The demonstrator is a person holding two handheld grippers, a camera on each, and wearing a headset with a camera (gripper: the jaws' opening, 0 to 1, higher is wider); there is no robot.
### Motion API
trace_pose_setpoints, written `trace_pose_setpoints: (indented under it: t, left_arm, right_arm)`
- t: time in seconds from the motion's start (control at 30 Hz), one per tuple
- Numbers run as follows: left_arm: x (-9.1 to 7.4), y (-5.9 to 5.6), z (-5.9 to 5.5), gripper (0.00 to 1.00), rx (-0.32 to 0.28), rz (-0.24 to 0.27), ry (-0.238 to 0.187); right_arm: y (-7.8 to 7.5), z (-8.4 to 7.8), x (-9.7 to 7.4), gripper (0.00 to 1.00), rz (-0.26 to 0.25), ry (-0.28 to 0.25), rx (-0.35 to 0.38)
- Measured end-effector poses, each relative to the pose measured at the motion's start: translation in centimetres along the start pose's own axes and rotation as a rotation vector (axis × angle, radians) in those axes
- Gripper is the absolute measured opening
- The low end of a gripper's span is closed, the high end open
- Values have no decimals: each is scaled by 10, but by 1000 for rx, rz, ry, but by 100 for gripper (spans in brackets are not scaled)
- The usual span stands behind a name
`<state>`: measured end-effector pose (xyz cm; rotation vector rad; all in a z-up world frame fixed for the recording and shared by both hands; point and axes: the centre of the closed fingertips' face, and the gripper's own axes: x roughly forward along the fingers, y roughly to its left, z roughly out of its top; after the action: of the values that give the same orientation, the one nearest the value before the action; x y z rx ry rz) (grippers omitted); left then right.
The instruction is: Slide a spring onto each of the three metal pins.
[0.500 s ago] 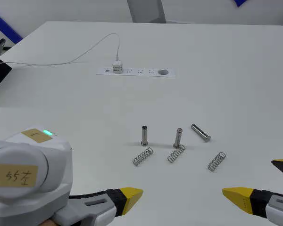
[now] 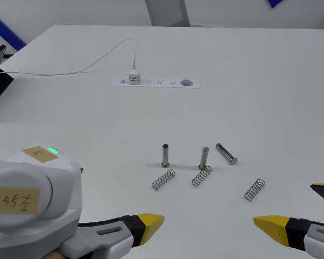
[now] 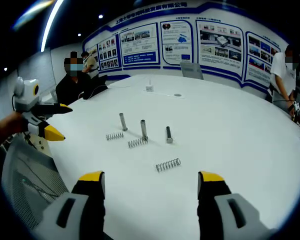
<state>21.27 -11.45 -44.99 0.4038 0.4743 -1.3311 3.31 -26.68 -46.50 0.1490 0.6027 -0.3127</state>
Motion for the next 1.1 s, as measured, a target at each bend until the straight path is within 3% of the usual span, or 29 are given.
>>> trace_pose_setpoints:
  t: [0.33, 0.57, 0.87, 1.1]
  left_arm:
    - [0, -2, 5, 94, 2, -7, -17]
    - [1, -5, 7, 93, 1, -12, -24]
    - [2, -7, 8, 93, 5, -22, -31]
    - [3, -7, 7, 92, -1, -26, -33]
  right_arm:
    - [1, 4, 0, 76, 3, -9, -7]
    - [-2, 15, 5, 75, -4, -22, -42]
    - [-6, 27, 20, 72, 4, -5, -97]
    - [-11, 42, 34, 66, -2, -21, -105]
